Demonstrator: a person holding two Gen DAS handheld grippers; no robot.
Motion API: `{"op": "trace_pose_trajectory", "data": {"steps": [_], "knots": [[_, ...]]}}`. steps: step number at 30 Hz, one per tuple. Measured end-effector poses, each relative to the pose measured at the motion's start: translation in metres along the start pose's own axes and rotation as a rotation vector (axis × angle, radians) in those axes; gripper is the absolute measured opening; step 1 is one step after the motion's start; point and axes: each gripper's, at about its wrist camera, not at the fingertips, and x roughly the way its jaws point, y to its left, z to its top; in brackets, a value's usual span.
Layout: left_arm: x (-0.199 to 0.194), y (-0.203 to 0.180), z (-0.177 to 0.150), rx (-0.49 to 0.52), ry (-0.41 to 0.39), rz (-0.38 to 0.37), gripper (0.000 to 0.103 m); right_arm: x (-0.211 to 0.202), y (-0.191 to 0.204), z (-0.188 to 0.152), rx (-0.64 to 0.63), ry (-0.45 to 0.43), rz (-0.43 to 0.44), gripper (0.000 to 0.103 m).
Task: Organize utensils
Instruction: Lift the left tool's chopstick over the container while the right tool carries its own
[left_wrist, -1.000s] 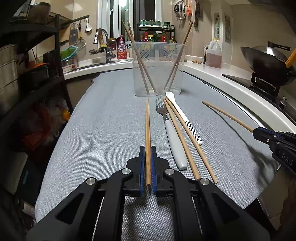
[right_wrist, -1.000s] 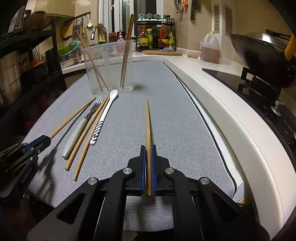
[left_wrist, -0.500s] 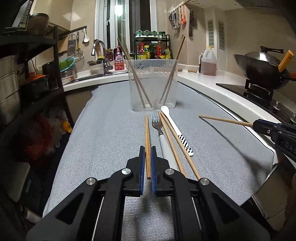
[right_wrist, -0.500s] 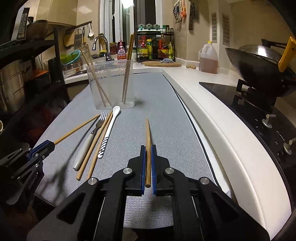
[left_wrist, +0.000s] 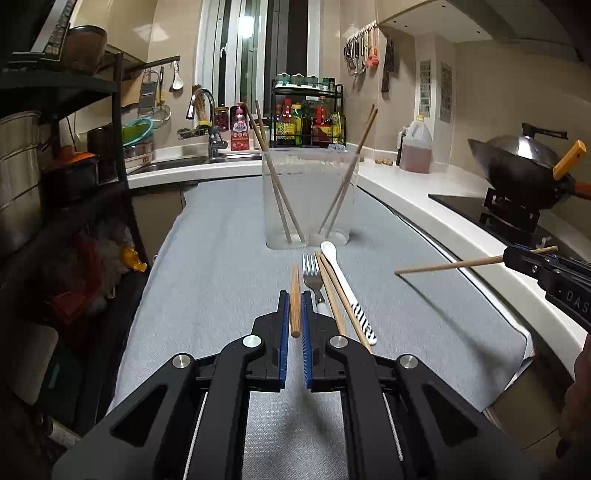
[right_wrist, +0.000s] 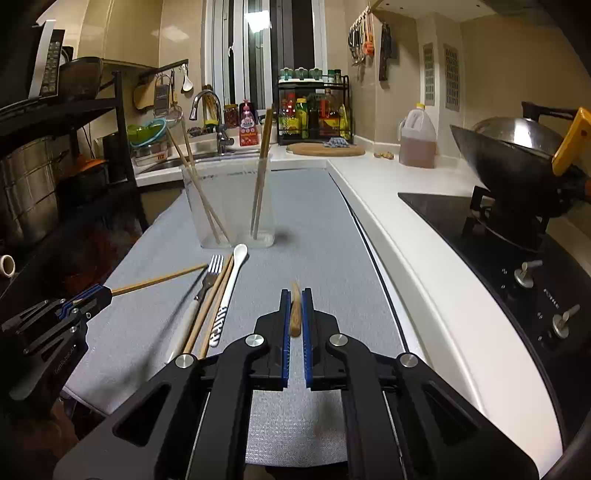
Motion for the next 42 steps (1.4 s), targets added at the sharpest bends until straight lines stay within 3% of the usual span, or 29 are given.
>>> {"op": "trace_pose_trajectory", "data": {"steps": [6, 19, 29, 42], "knots": [[-0.004, 0.013, 0.028, -0.045, -0.004, -0.015, 0.006, -0.008, 0.001, 0.026, -0.004, -0.038, 0.016, 0.006], [-0.008, 0.015, 0.091, 0.001, 0.000, -0.026, 0.006, -0.008, 0.019, 0.088, -0.034, -0.074, 0.074, 0.006], [-0.010, 0.038, 0.161, -0.036, 0.037, -0.105, 0.006, -0.005, 0.031, 0.144, -0.066, -0.077, 0.133, 0.006], [0.017, 0.044, 0.279, -0.035, -0.088, -0.136, 0.006, 0.014, 0.051, 0.253, -0.073, -0.154, 0.206, 0.006]]}}
